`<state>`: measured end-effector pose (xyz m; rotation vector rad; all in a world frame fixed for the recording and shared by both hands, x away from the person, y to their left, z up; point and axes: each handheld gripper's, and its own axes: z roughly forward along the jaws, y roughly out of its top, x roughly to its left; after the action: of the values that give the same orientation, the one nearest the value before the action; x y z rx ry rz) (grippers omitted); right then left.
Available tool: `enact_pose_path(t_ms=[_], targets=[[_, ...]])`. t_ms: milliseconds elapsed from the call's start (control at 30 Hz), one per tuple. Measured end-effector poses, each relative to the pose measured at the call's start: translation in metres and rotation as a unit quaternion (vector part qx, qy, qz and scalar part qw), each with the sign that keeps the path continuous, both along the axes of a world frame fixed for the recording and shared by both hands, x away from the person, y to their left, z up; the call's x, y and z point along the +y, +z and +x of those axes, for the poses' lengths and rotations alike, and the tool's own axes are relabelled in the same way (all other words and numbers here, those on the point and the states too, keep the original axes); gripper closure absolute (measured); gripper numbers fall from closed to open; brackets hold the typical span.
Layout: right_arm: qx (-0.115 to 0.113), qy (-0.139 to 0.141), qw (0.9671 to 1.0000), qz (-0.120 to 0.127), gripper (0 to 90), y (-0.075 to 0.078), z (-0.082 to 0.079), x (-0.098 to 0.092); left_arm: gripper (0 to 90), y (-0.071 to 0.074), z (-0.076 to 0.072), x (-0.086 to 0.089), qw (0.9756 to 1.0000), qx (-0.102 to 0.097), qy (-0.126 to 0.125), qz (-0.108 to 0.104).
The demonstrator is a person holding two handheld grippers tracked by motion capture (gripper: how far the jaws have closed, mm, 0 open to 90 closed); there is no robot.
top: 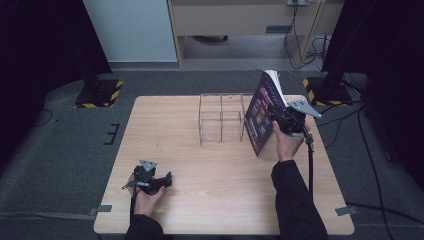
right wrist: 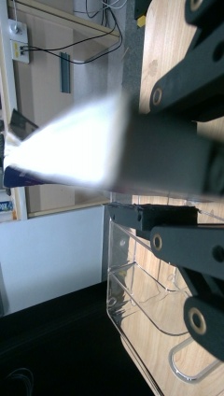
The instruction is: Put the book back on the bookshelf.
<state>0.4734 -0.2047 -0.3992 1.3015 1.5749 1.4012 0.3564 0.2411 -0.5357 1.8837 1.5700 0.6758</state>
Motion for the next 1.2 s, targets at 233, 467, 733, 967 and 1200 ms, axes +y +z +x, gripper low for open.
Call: enact_pose_path(t_ms=[233,467,733,967,1200], targets=[[-0.002,0.004,1.0,0.0,54.7,0.003,-0.002,-0.004,9.4,0.0,0.0,0.0,1.0,0.0,0.0,0.0],[-0.008,0.021,0.9997,0.007,30.7,0.008,-0.008,-0.005,9.5,0.0,0.0,0.0,1.0,0.0,0.0,0.0],[0.02,0.051,0.9978,-0.038,14.3,0.007,-0.021,-0.005,9.5,0.0,0.0,0.0,1.0,0.0,0.0,0.0],[0.043,0.056,0.9963,-0.049,11.2,-0.007,-0.039,-0.016,9.5,0.0,0.0,0.0,1.0,0.0,0.0,0.0],[0.065,0.081,0.9934,-0.048,10.2,-0.028,-0.061,-0.028,9.3,0.0,0.0,0.0,1.0,0.0,0.0,0.0]])
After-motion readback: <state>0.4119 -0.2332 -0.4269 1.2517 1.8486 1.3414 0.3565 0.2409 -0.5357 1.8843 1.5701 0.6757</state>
